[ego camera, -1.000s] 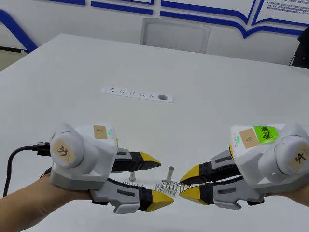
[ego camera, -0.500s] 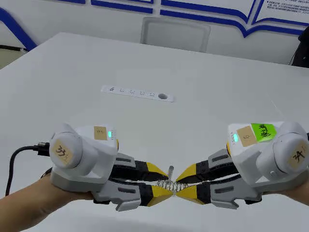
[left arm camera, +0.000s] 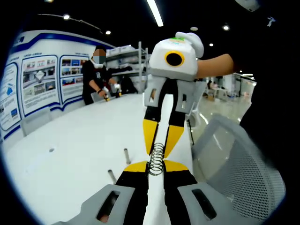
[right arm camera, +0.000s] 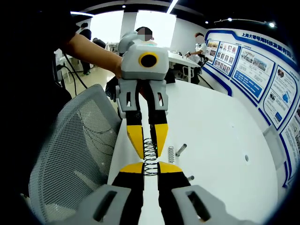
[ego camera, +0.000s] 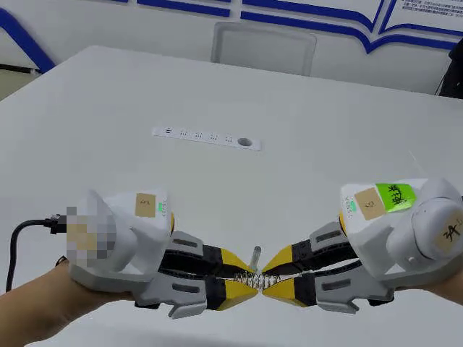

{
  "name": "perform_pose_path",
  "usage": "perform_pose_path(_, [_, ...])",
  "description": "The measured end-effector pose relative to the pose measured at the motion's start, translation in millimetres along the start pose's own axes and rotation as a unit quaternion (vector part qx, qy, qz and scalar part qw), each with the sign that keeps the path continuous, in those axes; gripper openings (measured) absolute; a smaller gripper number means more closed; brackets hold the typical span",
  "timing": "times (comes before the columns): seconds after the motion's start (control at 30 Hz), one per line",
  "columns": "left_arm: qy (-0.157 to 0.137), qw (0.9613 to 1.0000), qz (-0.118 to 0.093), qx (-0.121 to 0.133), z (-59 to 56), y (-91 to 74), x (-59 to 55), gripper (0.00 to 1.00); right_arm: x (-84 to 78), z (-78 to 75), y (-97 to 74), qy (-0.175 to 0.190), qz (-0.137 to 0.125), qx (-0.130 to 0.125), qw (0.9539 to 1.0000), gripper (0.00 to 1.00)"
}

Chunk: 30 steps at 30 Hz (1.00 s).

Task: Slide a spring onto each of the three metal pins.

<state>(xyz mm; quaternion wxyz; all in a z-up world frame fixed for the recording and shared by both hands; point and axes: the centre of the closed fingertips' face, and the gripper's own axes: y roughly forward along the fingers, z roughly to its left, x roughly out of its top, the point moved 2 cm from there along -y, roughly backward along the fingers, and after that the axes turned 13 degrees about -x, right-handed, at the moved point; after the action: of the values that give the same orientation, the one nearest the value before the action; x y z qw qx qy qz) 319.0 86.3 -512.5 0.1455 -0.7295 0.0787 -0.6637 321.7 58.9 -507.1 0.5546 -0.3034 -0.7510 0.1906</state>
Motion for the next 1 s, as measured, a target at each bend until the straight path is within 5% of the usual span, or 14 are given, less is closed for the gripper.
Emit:
perform_pose_path(0.63, [0.005, 0.9998, -0.014, -0.012, -1.4, -3.4, 10.0, 0.1, -4.2, -2.8, -3.9, 0.014, -0.017, 0.001, 0.9998, 0.13])
perform_pose_path(1.0, [0.004, 0.9997, -0.019, -0.016, -3.2, -5.0, 12.3, 0.1, 9.0, -6.1, -12.5, 0.052, -0.046, 0.014, 0.9975, 0.12])
